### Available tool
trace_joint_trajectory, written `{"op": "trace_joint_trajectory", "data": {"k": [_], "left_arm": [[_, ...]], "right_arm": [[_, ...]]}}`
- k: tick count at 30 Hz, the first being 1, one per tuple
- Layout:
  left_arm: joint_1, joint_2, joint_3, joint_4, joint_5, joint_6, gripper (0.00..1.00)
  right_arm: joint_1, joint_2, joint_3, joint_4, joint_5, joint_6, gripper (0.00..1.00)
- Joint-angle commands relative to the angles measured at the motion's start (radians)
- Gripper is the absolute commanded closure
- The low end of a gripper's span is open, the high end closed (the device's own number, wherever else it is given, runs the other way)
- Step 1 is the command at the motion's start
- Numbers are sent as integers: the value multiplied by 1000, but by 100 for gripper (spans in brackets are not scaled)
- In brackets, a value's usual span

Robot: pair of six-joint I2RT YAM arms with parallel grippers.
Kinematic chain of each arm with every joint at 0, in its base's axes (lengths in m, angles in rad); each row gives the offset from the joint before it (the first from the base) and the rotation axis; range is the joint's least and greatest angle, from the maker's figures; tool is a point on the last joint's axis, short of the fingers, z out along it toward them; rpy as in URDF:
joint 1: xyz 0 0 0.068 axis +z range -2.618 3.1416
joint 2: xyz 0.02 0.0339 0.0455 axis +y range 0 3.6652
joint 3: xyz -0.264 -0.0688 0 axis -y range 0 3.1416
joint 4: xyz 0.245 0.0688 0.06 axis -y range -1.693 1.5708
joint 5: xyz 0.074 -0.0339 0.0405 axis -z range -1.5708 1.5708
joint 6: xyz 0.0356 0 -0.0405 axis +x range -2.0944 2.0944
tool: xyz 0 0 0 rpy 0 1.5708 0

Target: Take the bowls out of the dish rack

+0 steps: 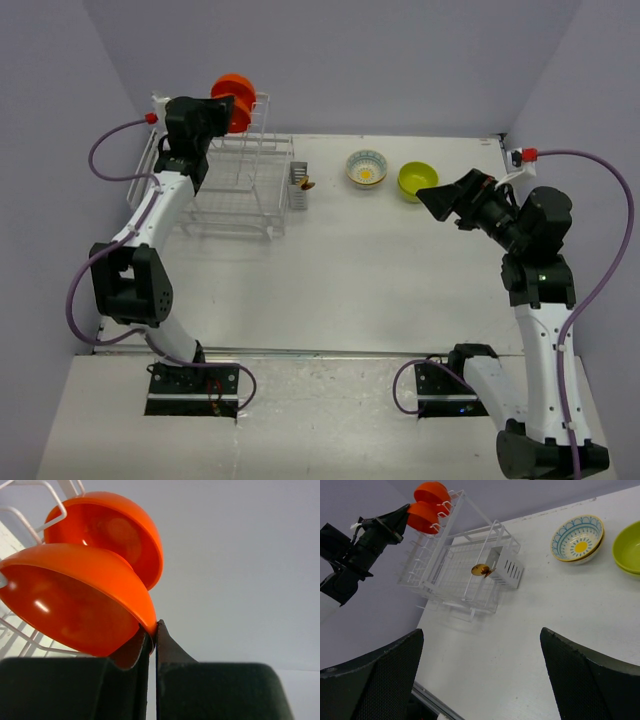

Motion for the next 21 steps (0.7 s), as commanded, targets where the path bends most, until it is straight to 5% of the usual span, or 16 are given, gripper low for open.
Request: {"op": "trace_joint_trajectory", "data": {"k": [1, 14, 17, 21], "left_arm": [[1, -74, -20, 154, 38, 37, 100], [-40, -176, -52, 286, 66, 170, 100], [-80, -181, 3, 294, 127, 337, 100], [-227, -85, 230, 104, 308, 725, 100]], "right_arm": [[-2, -7, 37, 1, 22, -18, 1], [-2, 21, 36, 7, 22, -26, 1], [-2, 33, 31, 24, 13, -26, 1], [-2, 64, 59, 25, 10, -24, 1]]}}
